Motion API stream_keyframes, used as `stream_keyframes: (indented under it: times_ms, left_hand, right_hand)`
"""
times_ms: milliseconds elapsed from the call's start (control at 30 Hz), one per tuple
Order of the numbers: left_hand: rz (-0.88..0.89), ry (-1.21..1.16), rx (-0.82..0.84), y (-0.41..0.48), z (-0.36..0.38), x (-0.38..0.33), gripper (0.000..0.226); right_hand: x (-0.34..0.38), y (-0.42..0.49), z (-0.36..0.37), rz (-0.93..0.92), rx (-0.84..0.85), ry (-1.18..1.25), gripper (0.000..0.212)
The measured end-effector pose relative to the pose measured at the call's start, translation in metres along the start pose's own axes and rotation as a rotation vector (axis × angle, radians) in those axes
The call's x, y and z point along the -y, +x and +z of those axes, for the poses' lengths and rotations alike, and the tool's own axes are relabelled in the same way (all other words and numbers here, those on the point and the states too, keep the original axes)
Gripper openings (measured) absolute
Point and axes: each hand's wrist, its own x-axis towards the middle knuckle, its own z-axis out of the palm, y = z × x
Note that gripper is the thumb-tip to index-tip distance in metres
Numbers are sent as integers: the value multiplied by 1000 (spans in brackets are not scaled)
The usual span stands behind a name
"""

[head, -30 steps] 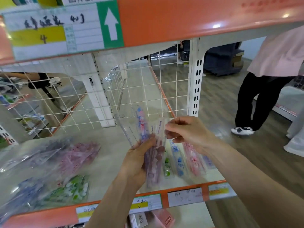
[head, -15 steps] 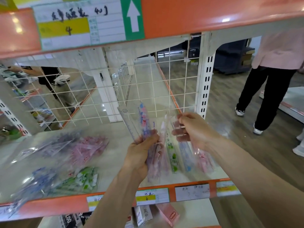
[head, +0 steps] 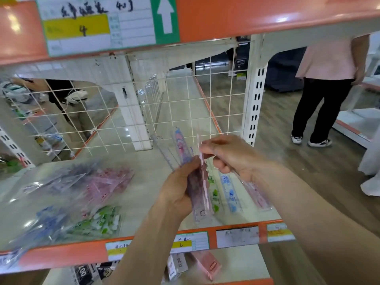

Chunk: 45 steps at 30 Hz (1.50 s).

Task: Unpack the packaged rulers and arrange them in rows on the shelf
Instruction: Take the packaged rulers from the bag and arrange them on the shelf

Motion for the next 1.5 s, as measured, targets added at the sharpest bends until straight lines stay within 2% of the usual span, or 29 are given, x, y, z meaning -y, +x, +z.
stream_keyframes:
  times_ms: [233, 333, 400, 467, 500, 567, 600, 767, 1033, 1133, 1233, 1500]
  left_hand:
    - [92, 43, -33, 7, -2, 0, 14]
    - [137, 68, -39, 7, -3, -2, 16]
    - [156, 84, -52, 8, -6, -2, 17]
    - [159, 104, -53, 8, -10, -1, 17]
    - [154, 111, -47, 8, -10, 1, 18]
    - [143, 124, -40, 9, -10, 4, 20]
    - [139, 130, -40, 10, -9, 6, 21]
    - [110, 144, -52, 13, -1, 11, 18]
    - [69, 166, -69, 18, 5, 16, 13]
    - [51, 148, -62, 20, 3, 17, 13]
    - [28, 146, -62, 21, 2, 17, 10]
    - [14, 152, -49, 25, 0, 12, 8]
  right_hand:
    - [5, -5, -23, -120, -6, -240, 13]
    - [11, 3, -67, -183, -221, -414, 14]
    - [0, 7, -101, -118, -284, -713, 16]
    - [-23, 7, -124, 42, -215, -970, 17]
    - [-35, 4, -132, 107, -181, -1010, 16]
    - [-50, -8, -136, 174, -117, -991, 10]
    - [-54, -13, -137, 188, -96, -980, 15]
    - [-71, -23, -146, 185, -129, -880, 22]
    - [-88, -36, -149, 210, -110, -682, 7]
    - [-85, -46, -143, 208, -78, -459, 2]
    - [-76, -60, -132, 232, -26, -222, 6]
    - [-68, -81, -94, 155, -274, -19, 12]
